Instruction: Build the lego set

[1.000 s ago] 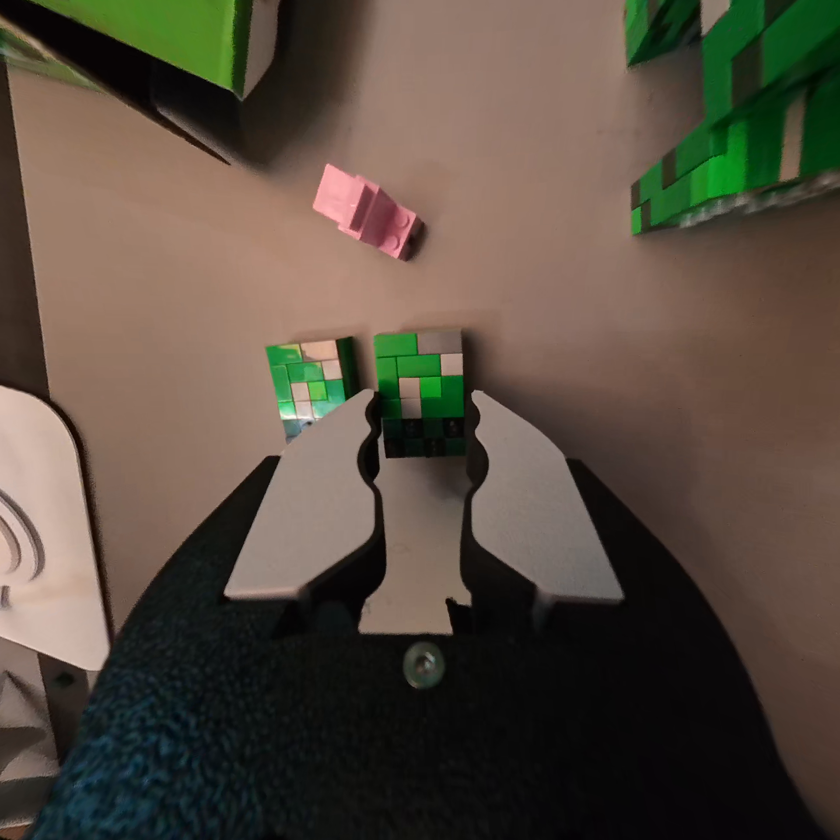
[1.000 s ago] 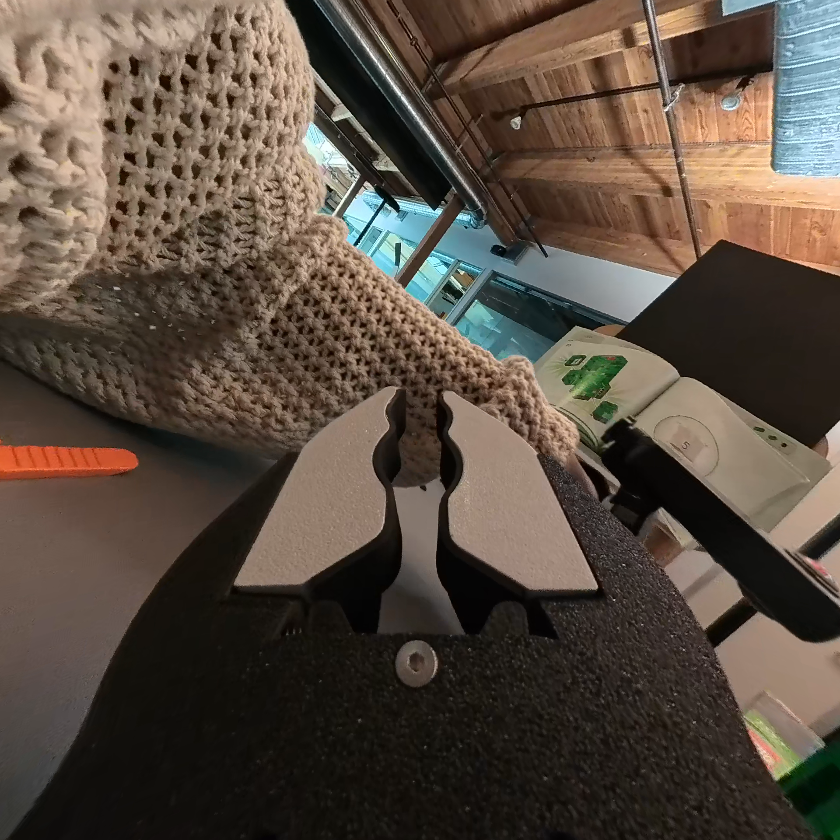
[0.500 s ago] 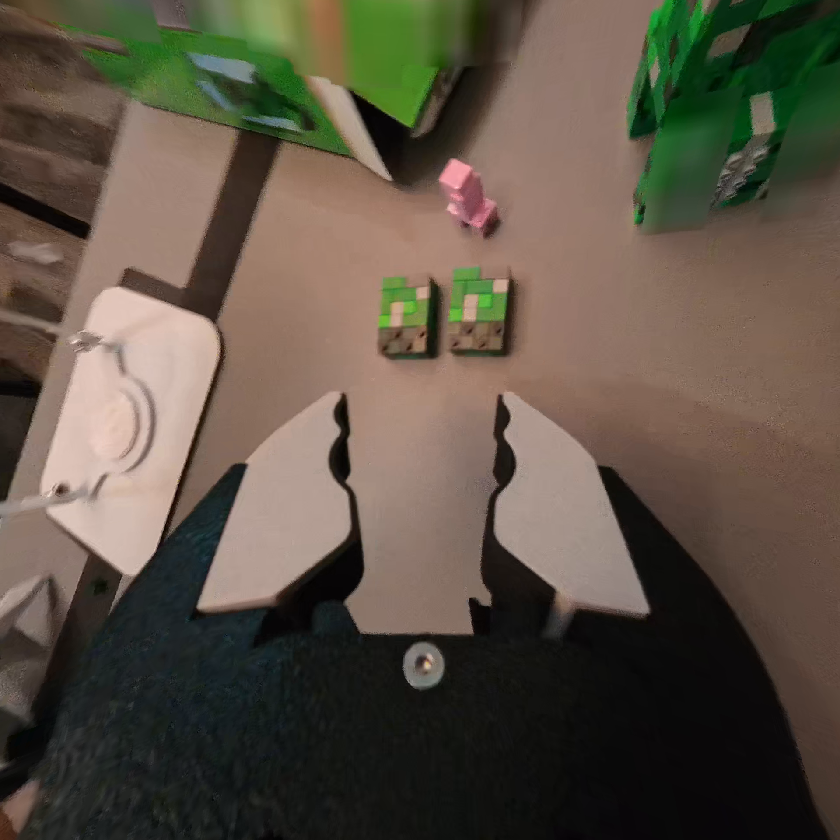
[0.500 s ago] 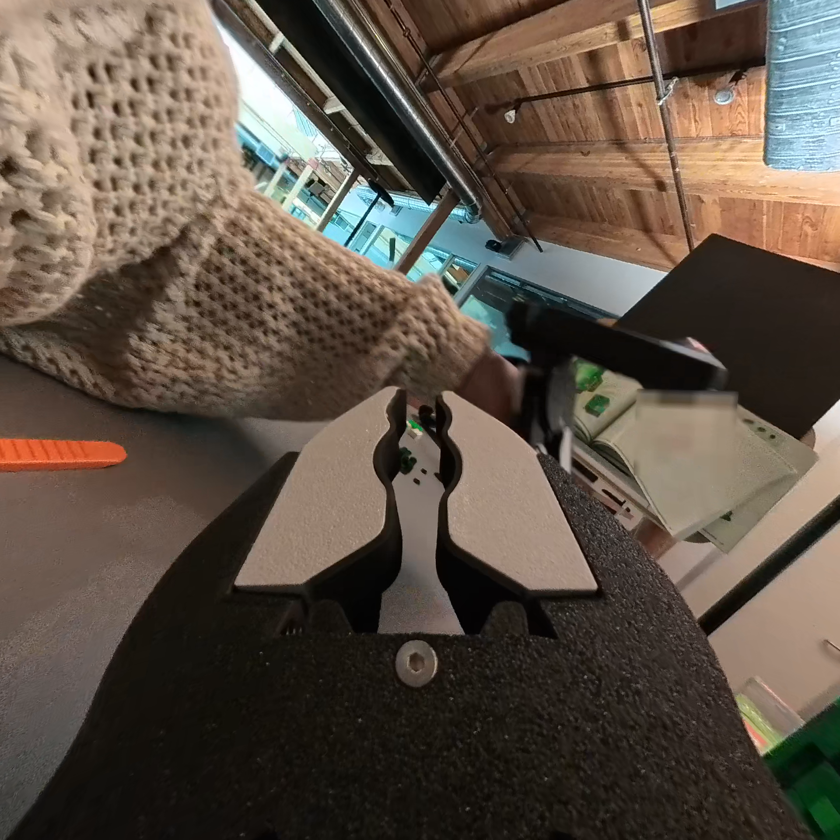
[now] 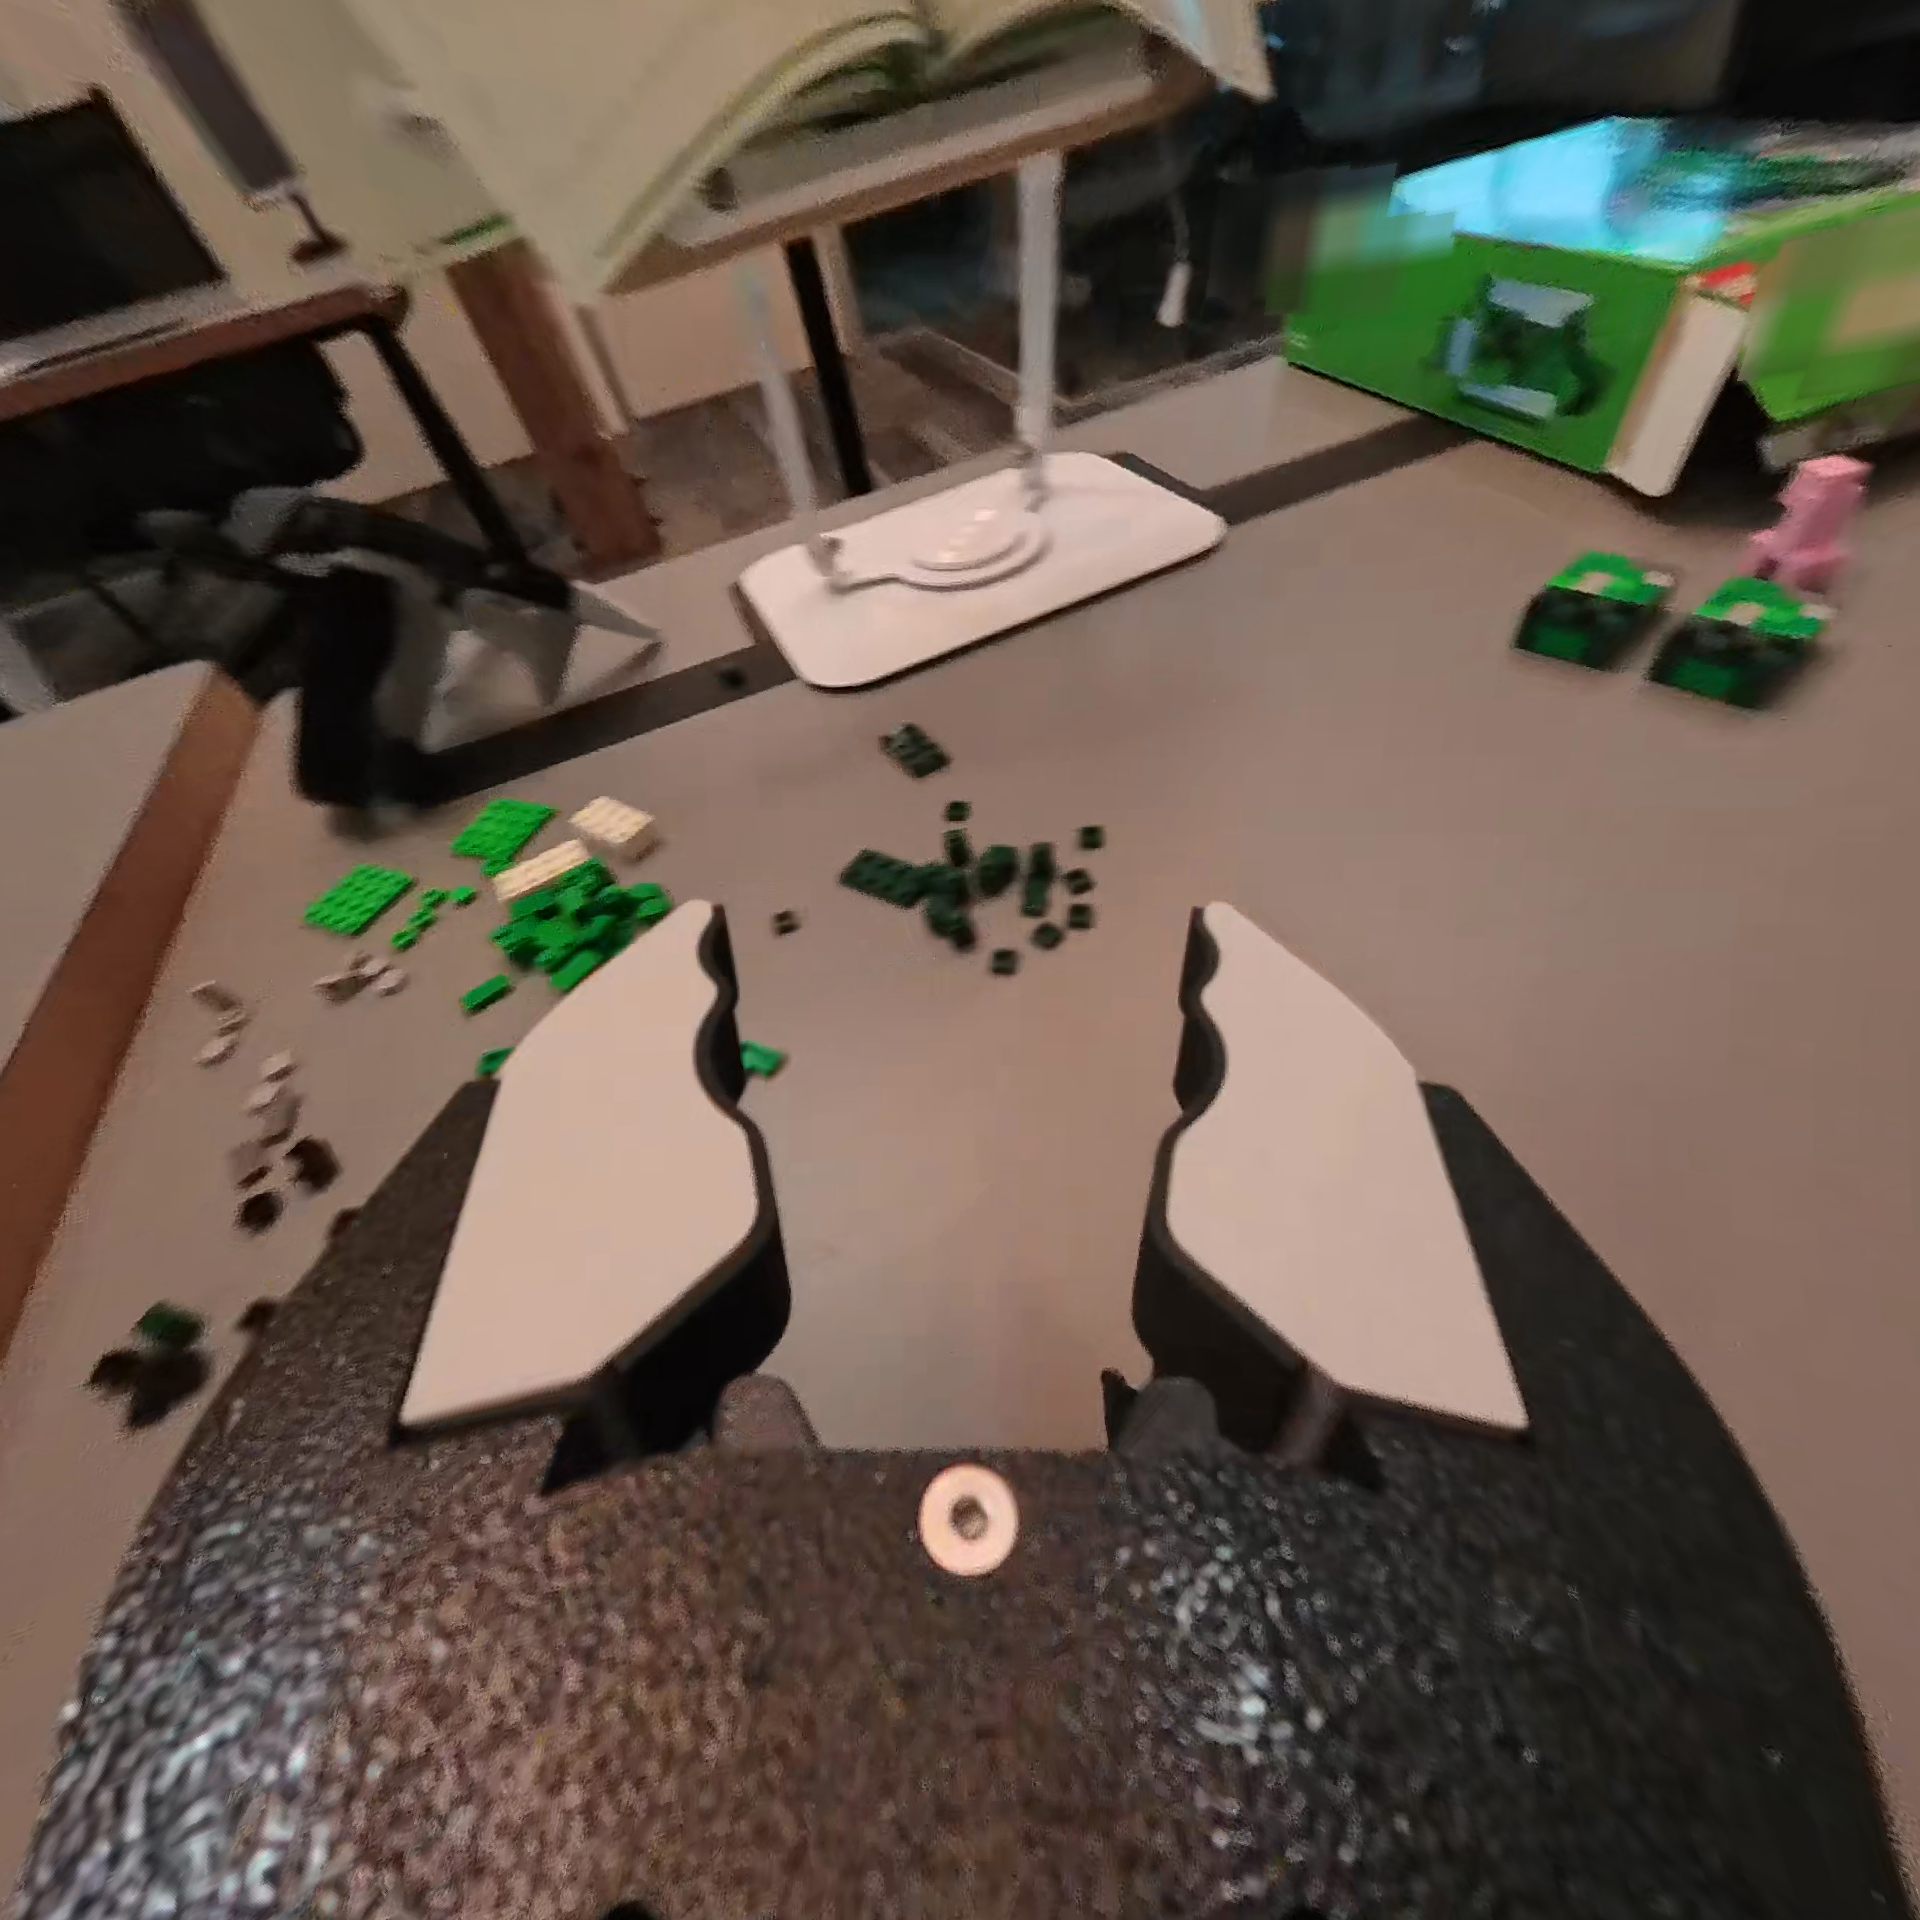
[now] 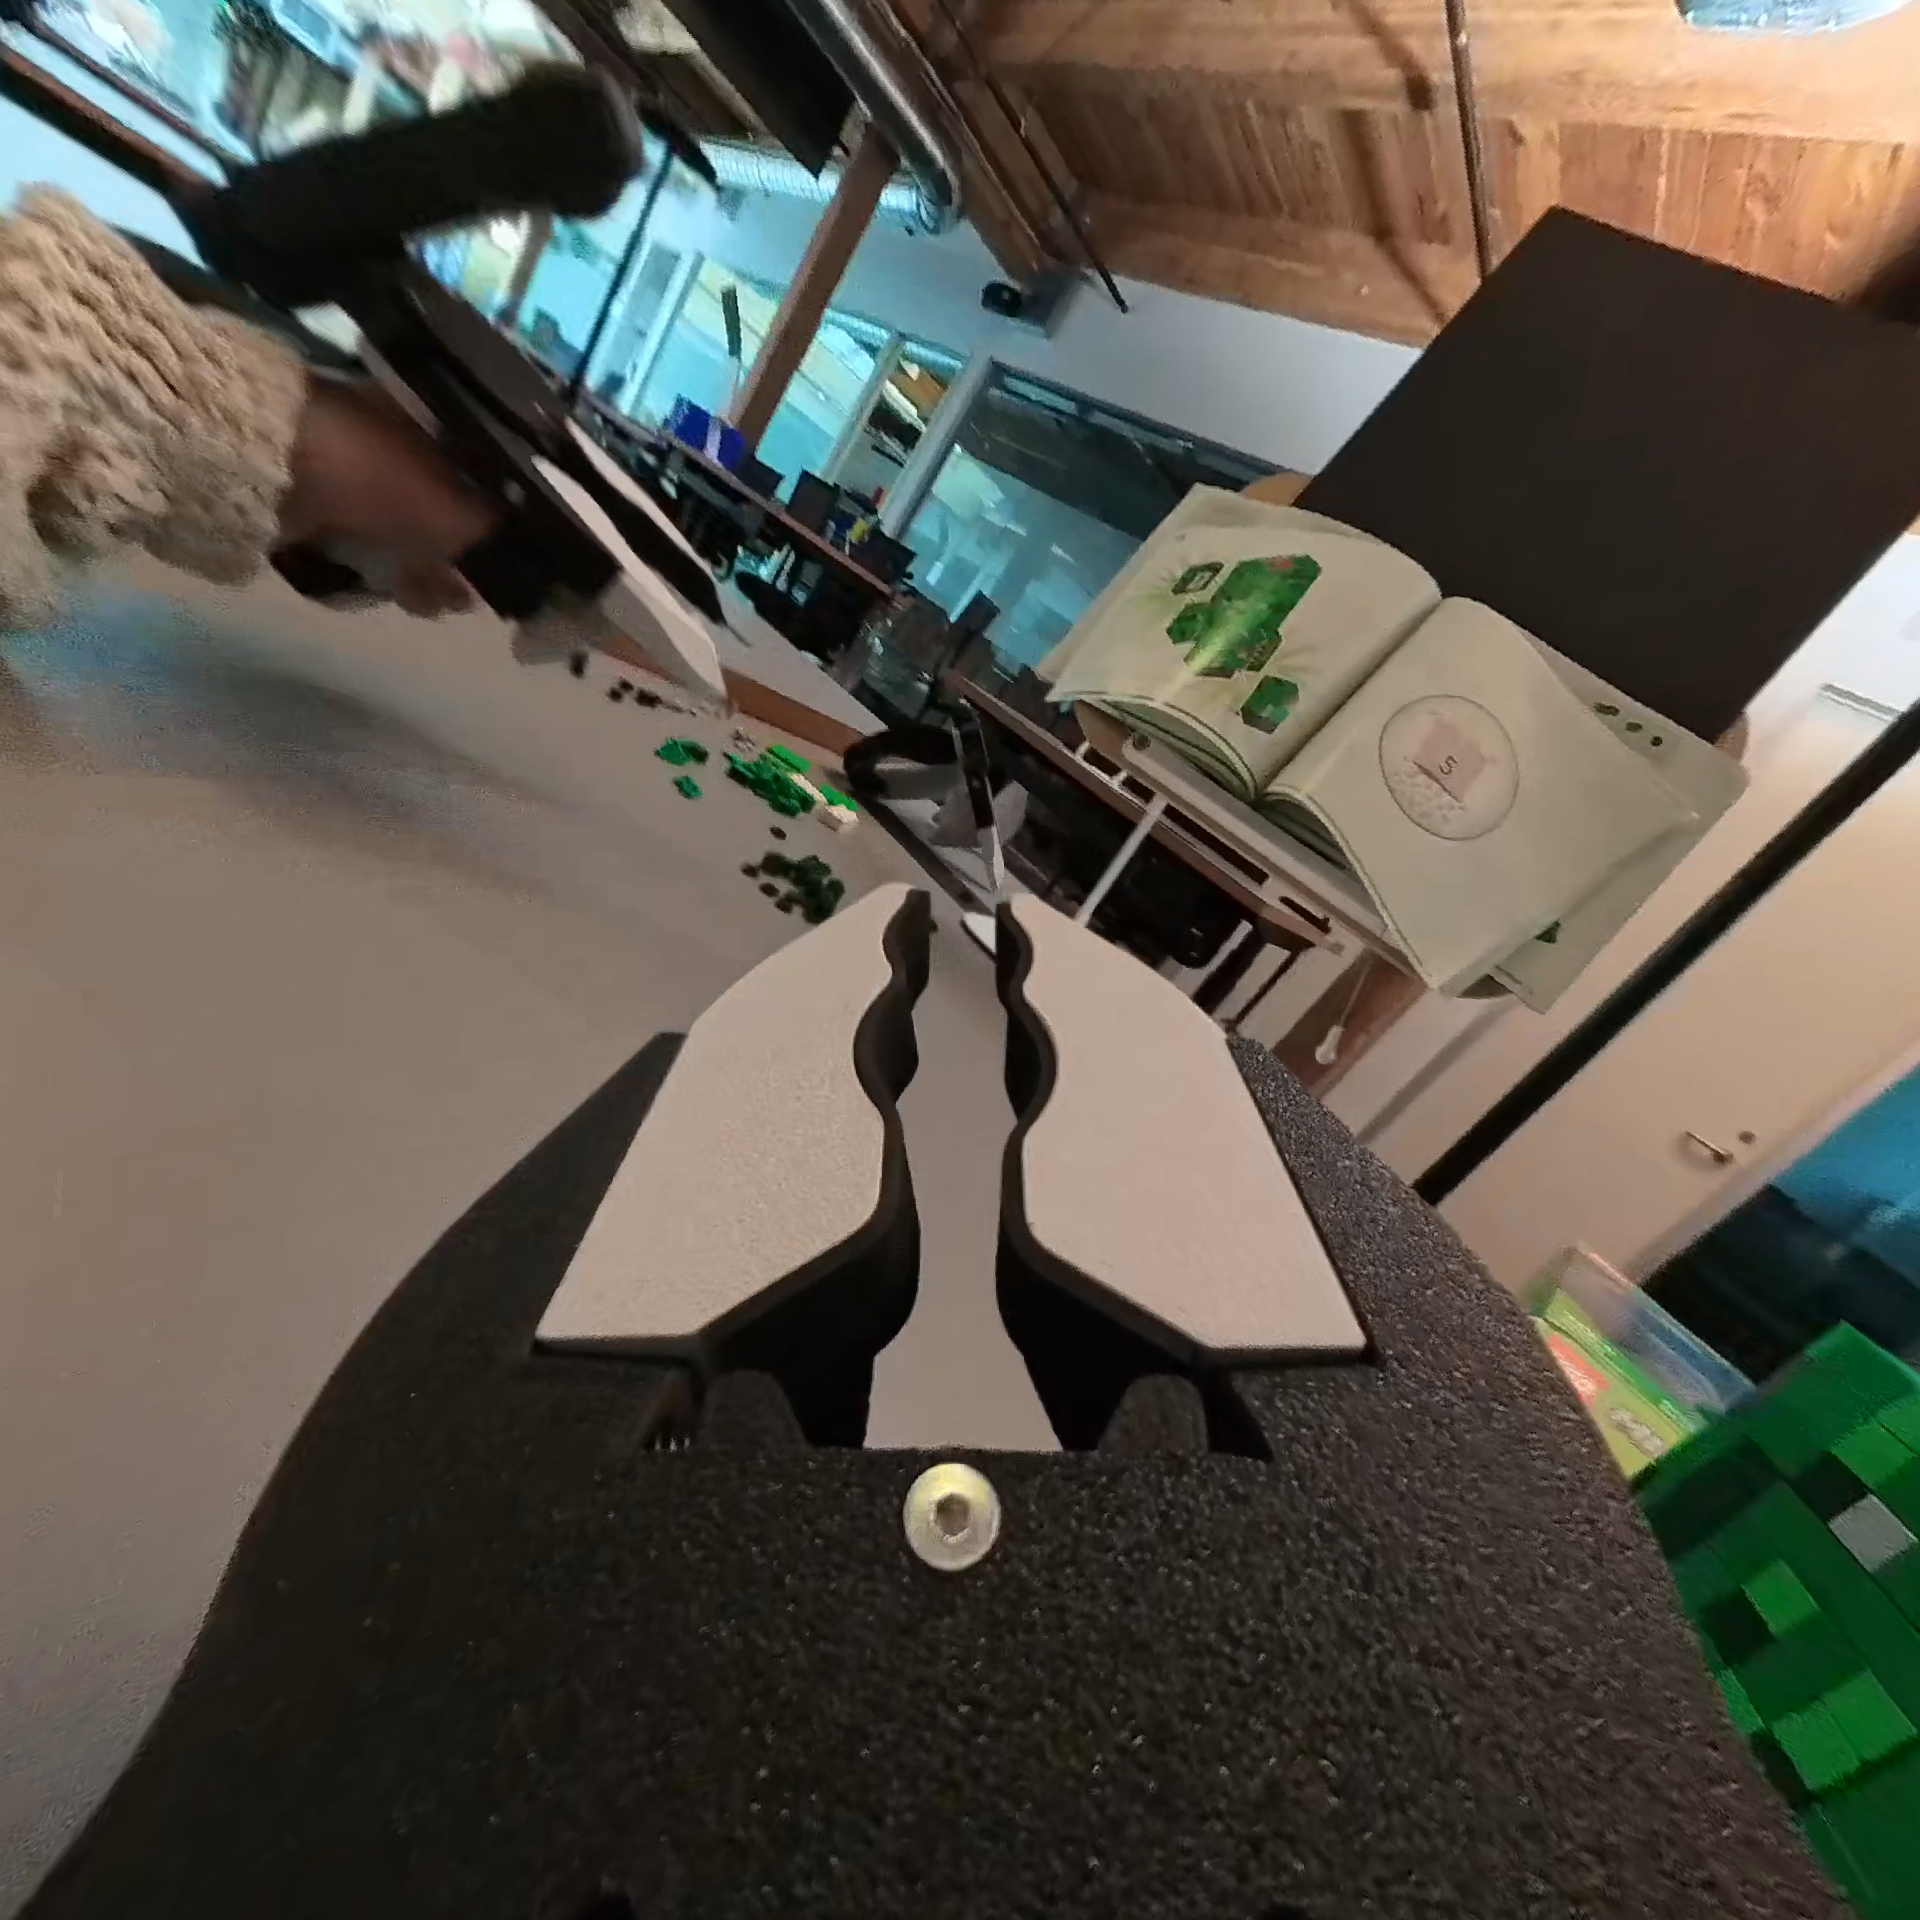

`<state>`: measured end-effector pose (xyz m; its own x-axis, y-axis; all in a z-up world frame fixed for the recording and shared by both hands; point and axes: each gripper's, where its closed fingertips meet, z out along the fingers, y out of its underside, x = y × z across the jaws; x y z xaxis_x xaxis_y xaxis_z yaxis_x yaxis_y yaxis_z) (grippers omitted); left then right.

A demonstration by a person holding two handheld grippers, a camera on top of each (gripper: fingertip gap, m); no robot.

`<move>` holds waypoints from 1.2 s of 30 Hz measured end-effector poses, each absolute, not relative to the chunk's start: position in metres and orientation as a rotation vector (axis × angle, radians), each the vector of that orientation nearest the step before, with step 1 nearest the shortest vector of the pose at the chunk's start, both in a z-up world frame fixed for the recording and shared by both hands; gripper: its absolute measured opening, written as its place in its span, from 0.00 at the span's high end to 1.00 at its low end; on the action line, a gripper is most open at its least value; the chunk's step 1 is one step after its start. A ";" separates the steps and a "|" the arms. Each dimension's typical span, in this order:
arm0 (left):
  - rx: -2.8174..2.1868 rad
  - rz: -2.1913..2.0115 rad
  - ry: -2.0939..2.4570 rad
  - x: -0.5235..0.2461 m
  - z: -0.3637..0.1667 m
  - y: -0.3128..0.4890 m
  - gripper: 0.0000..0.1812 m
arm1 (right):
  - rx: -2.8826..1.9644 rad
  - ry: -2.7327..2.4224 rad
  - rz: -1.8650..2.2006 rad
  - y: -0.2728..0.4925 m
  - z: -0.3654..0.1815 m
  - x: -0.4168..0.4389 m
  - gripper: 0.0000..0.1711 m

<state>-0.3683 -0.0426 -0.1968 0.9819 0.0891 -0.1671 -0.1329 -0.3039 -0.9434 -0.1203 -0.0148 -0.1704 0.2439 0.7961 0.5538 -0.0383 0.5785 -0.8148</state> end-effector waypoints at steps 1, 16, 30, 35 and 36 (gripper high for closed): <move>-1.848 0.242 0.010 -0.380 -0.197 -0.048 0.54 | -0.783 -1.216 0.625 -0.013 -0.174 -0.124 0.93; -1.456 0.410 -0.010 -0.460 -0.173 -0.019 0.64 | -0.987 -1.116 0.605 0.004 -0.179 -0.219 0.93; -1.400 0.400 -0.083 -0.470 -0.165 -0.018 0.67 | -1.164 -1.195 0.701 0.053 -0.197 -0.323 0.91; -1.383 0.606 0.027 -0.475 -0.159 -0.018 0.73 | -1.230 -1.371 0.801 0.070 -0.213 -0.376 0.86; -1.375 0.630 0.044 -0.478 -0.158 -0.018 0.74 | -1.234 -1.408 0.811 0.074 -0.216 -0.384 0.86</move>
